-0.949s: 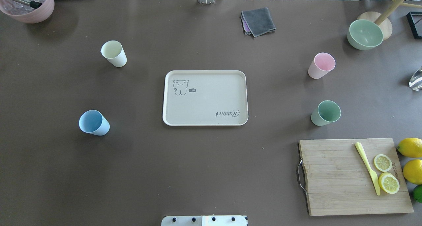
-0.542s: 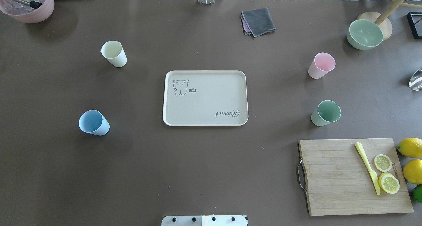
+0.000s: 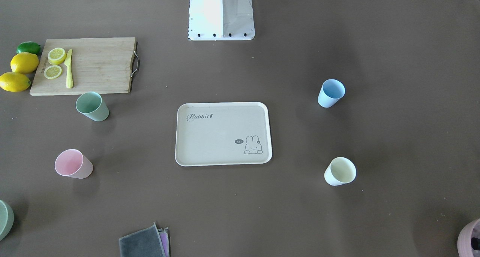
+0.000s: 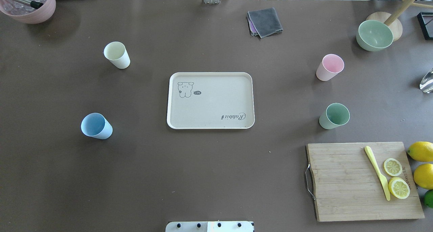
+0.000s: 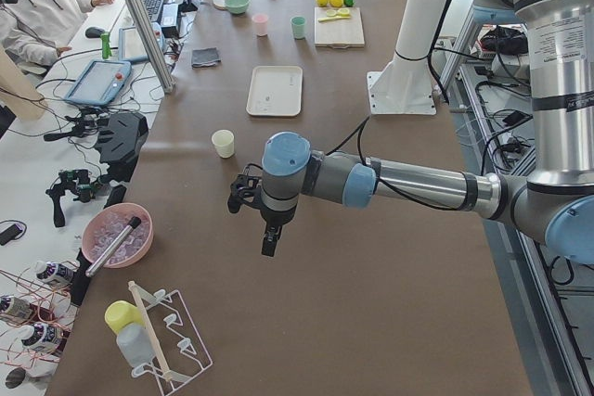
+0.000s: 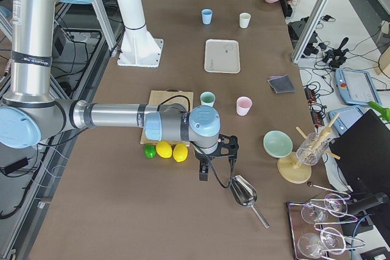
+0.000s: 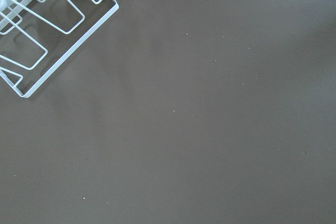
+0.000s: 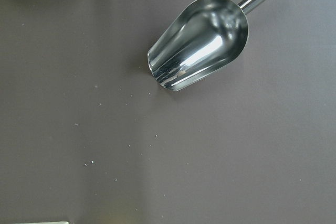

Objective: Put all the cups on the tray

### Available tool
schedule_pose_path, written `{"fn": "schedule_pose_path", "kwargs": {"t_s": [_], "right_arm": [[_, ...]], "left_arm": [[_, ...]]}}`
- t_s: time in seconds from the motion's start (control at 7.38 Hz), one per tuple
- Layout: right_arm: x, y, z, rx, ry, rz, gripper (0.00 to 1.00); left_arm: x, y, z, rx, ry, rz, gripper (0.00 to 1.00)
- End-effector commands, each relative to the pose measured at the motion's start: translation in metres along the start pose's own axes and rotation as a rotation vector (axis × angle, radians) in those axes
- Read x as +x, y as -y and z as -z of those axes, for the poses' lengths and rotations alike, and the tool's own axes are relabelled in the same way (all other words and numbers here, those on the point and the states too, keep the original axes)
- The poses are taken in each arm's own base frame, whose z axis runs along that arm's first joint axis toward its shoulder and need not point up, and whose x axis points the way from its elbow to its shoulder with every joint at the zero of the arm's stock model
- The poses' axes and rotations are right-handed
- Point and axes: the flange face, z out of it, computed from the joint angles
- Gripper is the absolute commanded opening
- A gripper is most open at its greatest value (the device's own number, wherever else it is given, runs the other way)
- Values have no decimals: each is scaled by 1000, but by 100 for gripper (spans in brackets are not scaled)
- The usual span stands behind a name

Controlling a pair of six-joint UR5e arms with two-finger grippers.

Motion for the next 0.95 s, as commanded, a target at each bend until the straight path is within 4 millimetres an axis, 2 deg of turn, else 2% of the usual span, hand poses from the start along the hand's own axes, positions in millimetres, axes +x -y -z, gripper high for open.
{"fn": "schedule_pose_path", "kwargs": {"t_s": [0.0, 0.27, 0.41, 0.68, 0.81], "right_arm": [[-13, 1, 7, 10, 64, 14, 100], [-43, 1, 24, 35, 119, 71, 100], [-64, 1, 25, 29, 136, 111, 100], [-116, -1, 24, 4, 154, 126, 100], [-154, -4, 23, -15, 158, 115, 100]], "left_arm": [[6, 1, 1, 12, -48, -13, 98], [14, 3, 4, 22, -98, -26, 97], [16, 5, 4, 45, -99, -56, 97], [21, 7, 4, 50, -105, -64, 97], [26, 9, 6, 47, -149, -11, 98]]}}
